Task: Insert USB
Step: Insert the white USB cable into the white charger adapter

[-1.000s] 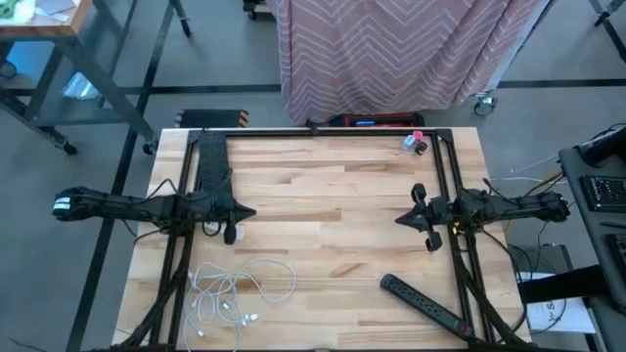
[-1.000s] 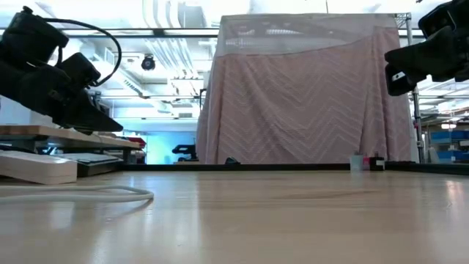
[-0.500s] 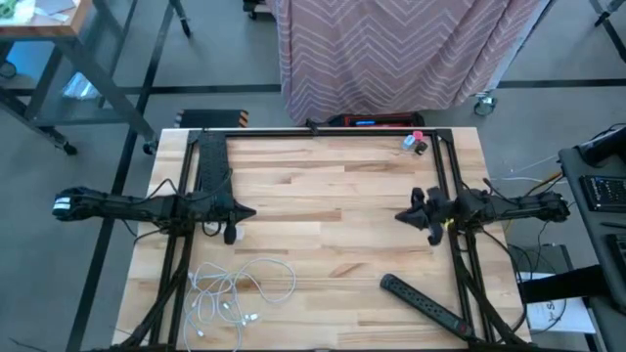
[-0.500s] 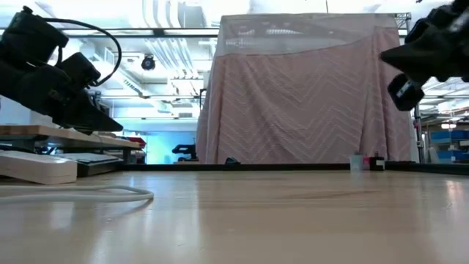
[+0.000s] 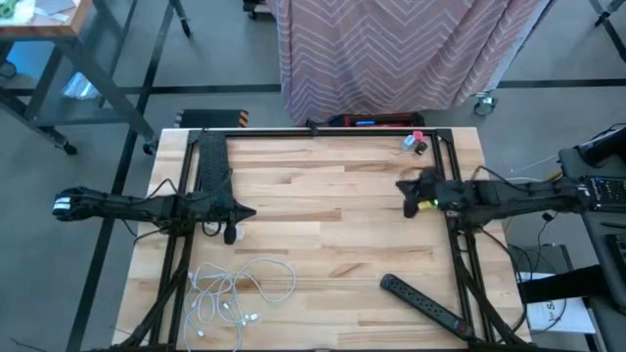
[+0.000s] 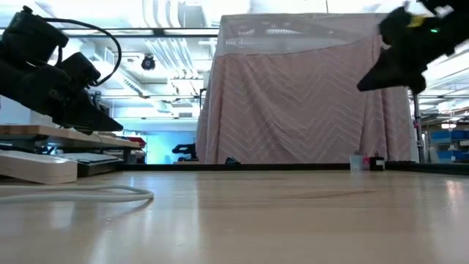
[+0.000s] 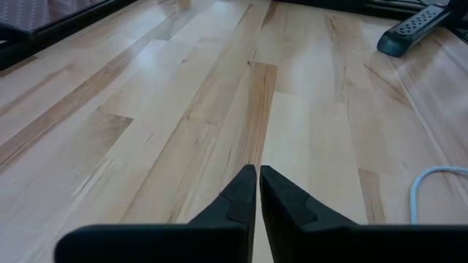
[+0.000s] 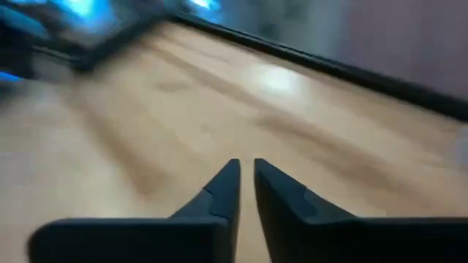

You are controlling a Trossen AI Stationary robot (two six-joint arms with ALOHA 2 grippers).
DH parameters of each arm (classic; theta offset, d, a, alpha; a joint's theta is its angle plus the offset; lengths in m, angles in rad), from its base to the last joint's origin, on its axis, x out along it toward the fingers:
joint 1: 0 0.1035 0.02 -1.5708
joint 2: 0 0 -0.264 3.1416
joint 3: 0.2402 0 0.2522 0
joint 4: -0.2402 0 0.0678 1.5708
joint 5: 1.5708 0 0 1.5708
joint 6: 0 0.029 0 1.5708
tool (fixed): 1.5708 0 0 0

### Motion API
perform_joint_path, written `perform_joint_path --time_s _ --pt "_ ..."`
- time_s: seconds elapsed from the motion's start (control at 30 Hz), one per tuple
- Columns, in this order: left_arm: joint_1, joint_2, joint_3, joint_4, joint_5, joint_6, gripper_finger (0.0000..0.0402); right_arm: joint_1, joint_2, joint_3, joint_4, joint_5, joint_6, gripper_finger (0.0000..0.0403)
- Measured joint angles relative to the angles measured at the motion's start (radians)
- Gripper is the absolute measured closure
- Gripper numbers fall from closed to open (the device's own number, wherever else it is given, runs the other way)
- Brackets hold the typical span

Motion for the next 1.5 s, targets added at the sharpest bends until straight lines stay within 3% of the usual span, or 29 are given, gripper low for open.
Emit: perform_joint_path --time_s 0.07,0.17,0.37,0.47,0.57,0.67,0.8,1.0,1.5 --pt "0.0 0.0 0.0 0.001 0.0 0.0 0.0398 -0.072 0.114 0.123 -0.168 0.072 0.046 0.0327" --pt "0.001 0.0 0.0 0.003 -0.022 0.0 0.0401 -0.216 0.256 0.275 -0.353 0.08 0.069 0.0277" --pt "0.001 0.0 0.0 0.006 -0.027 -0.026 0.0394 -0.558 0.496 0.425 -0.346 -0.157 -0.15 0.0191" --pt "0.001 0.0 -0.001 0.056 -0.016 -0.286 0.0393 -0.722 0.622 0.487 -0.345 -0.211 -0.205 0.0164" --pt "0.001 0.014 -0.008 0.185 -0.021 -0.528 0.0397 -0.845 0.741 0.544 -0.346 -0.26 -0.114 0.0145" --pt "0.001 0.036 -0.008 0.329 -0.078 -0.464 0.04 -0.933 0.851 0.596 -0.344 -0.357 -0.005 0.0133" --pt "0.001 0.084 -0.008 0.456 -0.112 -0.351 0.0395 -0.962 0.985 0.654 -0.348 -0.381 0.141 0.0128" --pt "0.0 0.146 -0.009 0.46 0.033 -0.282 0.0394 -0.941 1.117 0.715 -0.347 -0.383 0.31 0.0144" --pt "0.004 0.181 -0.003 0.425 -0.011 -0.226 0.0361 -0.993 1.152 0.676 -0.322 -0.354 0.526 0.0147"
